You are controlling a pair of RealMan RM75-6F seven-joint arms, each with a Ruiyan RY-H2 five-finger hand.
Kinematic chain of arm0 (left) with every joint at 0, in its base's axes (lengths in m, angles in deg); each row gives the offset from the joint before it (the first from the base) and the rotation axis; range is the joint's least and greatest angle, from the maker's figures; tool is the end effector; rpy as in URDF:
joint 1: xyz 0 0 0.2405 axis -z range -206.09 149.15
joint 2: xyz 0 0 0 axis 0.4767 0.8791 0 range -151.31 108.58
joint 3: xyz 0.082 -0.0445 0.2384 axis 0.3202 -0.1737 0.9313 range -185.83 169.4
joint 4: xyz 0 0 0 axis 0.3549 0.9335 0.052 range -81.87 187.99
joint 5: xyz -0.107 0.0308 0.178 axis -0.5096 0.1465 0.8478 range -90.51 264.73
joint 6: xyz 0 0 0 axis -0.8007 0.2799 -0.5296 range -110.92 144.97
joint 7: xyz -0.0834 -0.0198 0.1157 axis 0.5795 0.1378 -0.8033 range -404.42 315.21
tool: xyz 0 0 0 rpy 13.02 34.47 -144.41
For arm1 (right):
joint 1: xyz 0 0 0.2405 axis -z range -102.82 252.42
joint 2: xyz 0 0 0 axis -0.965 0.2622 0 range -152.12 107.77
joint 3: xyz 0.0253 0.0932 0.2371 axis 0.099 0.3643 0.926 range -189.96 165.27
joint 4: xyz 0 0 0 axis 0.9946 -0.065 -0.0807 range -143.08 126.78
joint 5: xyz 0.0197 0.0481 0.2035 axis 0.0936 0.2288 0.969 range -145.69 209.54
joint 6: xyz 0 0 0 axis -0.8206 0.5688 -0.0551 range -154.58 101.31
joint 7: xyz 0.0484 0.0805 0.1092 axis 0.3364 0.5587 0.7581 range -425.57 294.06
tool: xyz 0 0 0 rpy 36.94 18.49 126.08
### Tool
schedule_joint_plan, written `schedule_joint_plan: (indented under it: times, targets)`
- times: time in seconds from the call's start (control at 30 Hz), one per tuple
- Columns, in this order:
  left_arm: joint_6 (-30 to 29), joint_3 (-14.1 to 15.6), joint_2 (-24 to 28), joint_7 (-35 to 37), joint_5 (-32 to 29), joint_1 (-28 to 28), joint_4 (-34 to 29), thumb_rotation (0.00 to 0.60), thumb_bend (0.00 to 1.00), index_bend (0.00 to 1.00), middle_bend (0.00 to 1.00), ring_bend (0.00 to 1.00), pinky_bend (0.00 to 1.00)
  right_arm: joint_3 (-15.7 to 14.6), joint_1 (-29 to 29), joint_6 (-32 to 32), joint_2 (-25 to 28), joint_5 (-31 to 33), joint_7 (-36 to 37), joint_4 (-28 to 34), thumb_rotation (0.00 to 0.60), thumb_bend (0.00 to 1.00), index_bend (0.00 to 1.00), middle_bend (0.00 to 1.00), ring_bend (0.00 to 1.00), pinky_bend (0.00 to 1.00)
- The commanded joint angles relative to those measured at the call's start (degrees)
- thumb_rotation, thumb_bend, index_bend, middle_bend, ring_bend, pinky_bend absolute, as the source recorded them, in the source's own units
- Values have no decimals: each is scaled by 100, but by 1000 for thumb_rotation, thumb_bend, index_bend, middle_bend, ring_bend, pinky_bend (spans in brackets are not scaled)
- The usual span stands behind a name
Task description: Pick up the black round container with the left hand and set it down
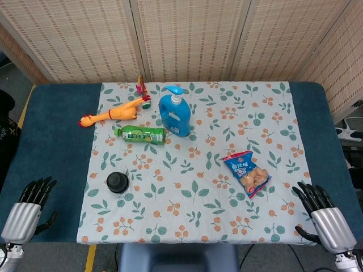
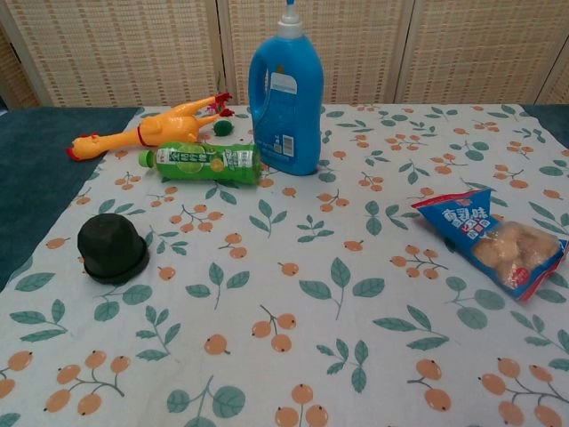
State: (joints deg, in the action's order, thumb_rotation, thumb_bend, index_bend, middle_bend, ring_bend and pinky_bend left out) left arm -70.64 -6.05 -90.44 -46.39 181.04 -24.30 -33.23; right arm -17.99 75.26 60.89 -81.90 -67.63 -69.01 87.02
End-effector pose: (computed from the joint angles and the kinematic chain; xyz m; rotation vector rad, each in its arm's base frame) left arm -0.3112 0.1583 0.1267 -1.5379 -0.8467 -0.9067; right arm -0.2988 -0.1179 0.1524 1.6124 -0.8934 0.8346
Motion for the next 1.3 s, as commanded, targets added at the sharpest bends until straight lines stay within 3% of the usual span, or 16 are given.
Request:
schedule_joint_plan:
  times: [0.03, 0.13, 0.3, 0.47, 0.6, 0.73, 0.9, 1.07, 1.3]
  targets:
    - [66, 12, -3, 10, 71, 65, -48, 600, 377, 0, 0, 0, 74, -4, 8, 16, 8, -6, 13, 16, 600, 70, 0, 0, 0, 0]
    - [348, 51, 119, -149, 198, 256, -295, 600, 372, 0, 0, 0, 111, -8, 38, 73, 23, -25, 10, 32, 600, 70, 0, 0, 0, 0]
    - [1592, -118, 850, -205, 65, 1092, -1447, 600, 368, 0, 0, 0, 144, -18, 23, 32, 12, -44, -3, 27, 600, 70, 0, 0, 0, 0]
    - [3025, -641, 1441, -679, -1010, 2028, -2459, 600, 369, 0, 0, 0, 153, -50, 3, -9, 16, -104, -4, 30, 600, 70, 0, 0, 0, 0]
    - [4082, -872, 1483, -1310, -2001, 2768, -2805, 600, 371, 0, 0, 0, 152, -32, -15, -58, 26, -45, 3, 38, 600, 70, 0, 0, 0, 0]
    - [4552, -953, 1322, -2292, -2996, 3466, -2851, 600, 367, 0, 0, 0, 150, -25, -21, -78, 15, -30, -19, 39, 600, 70, 0, 0, 0, 0]
    - [4804, -810, 1066, -3155, -4698, 4372, -2712, 600, 367, 0, 0, 0, 153, 6, -24, -83, 32, 42, 24, 26, 600, 70, 0, 0, 0, 0]
    - [5225, -439, 920, -3377, -6130, 5231, -2467, 600, 332, 0, 0, 0, 157, 35, -34, -101, 42, 105, 48, 20, 600, 70, 0, 0, 0, 0]
    - [5128, 17, 495, -3540, -6747, 5850, -2110, 600, 318, 0, 0, 0, 162, 24, -34, -111, 52, 97, 45, 38, 600, 70, 0, 0, 0, 0]
